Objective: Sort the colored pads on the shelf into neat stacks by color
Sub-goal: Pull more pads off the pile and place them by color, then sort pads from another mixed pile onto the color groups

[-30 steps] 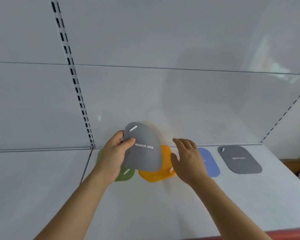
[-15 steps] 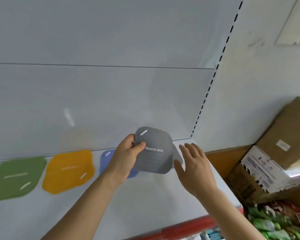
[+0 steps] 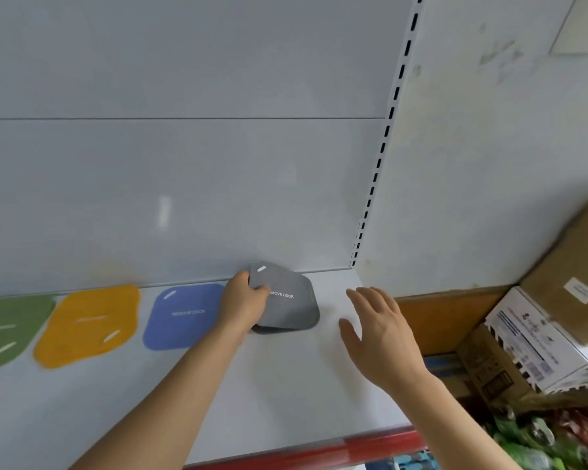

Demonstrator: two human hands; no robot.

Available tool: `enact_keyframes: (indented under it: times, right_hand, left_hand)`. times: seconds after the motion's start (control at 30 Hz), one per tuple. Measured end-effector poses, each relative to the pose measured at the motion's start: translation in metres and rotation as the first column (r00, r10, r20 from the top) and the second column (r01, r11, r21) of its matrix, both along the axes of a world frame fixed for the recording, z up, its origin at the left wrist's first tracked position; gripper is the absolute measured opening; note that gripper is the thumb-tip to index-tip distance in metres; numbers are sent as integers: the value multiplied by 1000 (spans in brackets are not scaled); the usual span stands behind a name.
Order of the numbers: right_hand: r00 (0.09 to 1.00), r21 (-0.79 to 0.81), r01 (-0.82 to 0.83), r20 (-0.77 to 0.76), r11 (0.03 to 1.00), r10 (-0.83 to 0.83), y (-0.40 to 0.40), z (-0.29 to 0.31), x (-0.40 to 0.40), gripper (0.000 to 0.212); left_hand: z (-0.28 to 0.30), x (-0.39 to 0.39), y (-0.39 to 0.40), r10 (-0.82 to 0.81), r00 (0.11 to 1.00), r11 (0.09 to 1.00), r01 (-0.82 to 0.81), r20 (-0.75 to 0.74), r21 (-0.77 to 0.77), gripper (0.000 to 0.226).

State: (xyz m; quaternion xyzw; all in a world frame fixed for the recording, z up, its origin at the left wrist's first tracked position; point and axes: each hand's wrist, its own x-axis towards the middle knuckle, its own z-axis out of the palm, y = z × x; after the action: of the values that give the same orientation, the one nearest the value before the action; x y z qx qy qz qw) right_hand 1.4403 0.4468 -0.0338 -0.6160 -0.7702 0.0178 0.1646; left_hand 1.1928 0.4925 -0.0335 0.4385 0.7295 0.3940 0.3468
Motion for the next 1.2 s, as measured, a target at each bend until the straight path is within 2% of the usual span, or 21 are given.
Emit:
enact_keyframes:
  times: [0.1,0.17,0.3,0.43,0.57,0.73,0.83,1.2]
  right_hand:
    - [1000,1,-30,2,1000,30,4,1,-7,53]
    - [999,-3,-50,10,999,50,5,2,-10,53]
    - [999,-2,-50,11,999,50,4,4,-9,54]
    - [995,-13,-89,42,996,89,4,3,-8,57]
    - [990,-1,-118,82,993,117,2,-5,-16,63]
    - [979,-7,-189,82,982,189,-19,-5,-51,72]
    - [962,12,-266,62,964,264,-32,4,-83,70]
    - [845,89,-530,135,843,517,-153,24,-288,73]
  left_hand:
    - [6,4,0,-83,979,997,82,-187,-16,26]
    - [11,8,0,-132,927,991,127,-351,-37,33]
    - [18,20,-5,-254,669,966,208,-699,-152,57]
    - [11,12,-16,-284,516,957,200,-808,-209,62]
    - [3,-4,-33,-170,409,971,227,-897,-80,58]
    - [8,-31,-70,-112,389,961,277,-914,0,58]
    - [15,-59,-105,-65,378,958,281,-924,47,61]
    - [23,-244,-292,83,424,987,87,-902,132,64]
